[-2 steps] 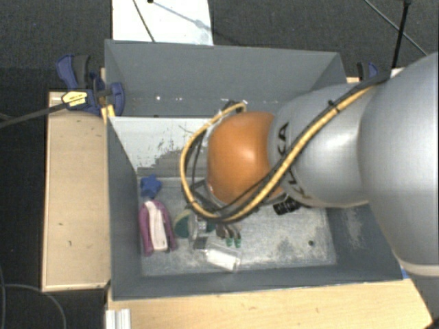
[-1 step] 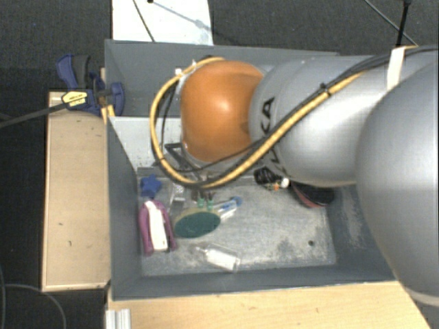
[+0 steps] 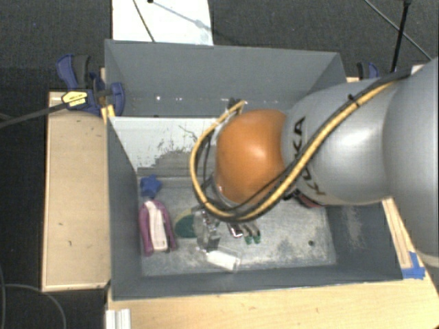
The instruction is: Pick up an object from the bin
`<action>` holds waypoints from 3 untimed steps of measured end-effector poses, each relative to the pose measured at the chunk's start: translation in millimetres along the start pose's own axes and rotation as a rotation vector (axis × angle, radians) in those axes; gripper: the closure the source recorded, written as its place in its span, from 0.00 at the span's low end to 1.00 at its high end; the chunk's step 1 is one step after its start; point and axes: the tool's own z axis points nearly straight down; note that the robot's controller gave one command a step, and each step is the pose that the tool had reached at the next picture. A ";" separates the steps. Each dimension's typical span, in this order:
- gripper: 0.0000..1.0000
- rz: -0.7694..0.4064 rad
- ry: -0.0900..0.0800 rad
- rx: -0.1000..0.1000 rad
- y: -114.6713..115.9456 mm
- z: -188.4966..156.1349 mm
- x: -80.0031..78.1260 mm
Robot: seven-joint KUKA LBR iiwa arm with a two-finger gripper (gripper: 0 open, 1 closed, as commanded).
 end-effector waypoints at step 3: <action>0.00 -0.320 -0.009 -0.002 -35.5 77.9 -43.2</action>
Offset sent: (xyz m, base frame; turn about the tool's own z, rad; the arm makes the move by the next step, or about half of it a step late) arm 0.0149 0.0112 0.0299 0.0067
